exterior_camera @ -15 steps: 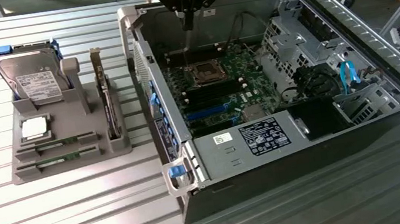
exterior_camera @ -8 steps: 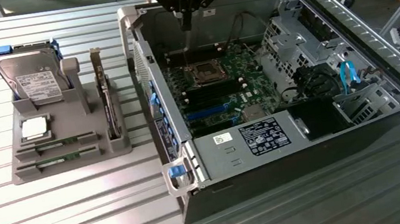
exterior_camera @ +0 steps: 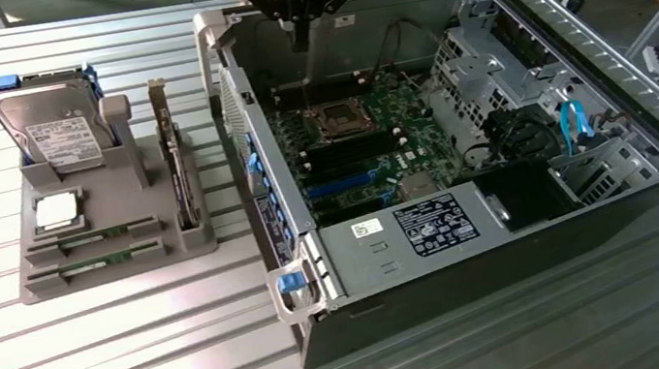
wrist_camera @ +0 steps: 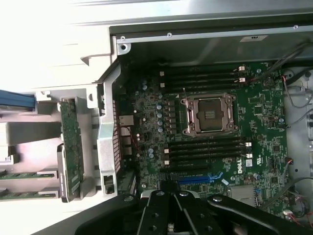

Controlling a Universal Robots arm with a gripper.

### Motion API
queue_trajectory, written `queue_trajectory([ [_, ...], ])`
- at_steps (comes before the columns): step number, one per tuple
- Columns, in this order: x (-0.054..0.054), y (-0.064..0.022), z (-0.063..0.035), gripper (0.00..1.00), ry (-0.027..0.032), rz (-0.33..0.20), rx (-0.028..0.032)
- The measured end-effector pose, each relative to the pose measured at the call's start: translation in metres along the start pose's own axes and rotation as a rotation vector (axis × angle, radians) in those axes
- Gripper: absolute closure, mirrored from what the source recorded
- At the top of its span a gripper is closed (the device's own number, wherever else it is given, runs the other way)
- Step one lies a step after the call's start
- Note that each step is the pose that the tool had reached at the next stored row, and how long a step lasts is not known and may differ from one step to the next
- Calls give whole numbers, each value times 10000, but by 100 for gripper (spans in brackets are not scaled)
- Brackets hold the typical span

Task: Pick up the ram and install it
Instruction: 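Reach for the ram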

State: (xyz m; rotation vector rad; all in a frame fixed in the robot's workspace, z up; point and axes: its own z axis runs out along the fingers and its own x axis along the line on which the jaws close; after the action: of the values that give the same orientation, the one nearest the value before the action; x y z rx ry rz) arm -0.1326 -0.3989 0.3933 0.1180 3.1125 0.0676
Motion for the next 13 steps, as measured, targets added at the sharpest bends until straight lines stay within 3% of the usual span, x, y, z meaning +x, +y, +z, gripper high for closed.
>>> queue_trajectory([
  [13, 157, -12, -4, 90, 0, 0, 0],
])
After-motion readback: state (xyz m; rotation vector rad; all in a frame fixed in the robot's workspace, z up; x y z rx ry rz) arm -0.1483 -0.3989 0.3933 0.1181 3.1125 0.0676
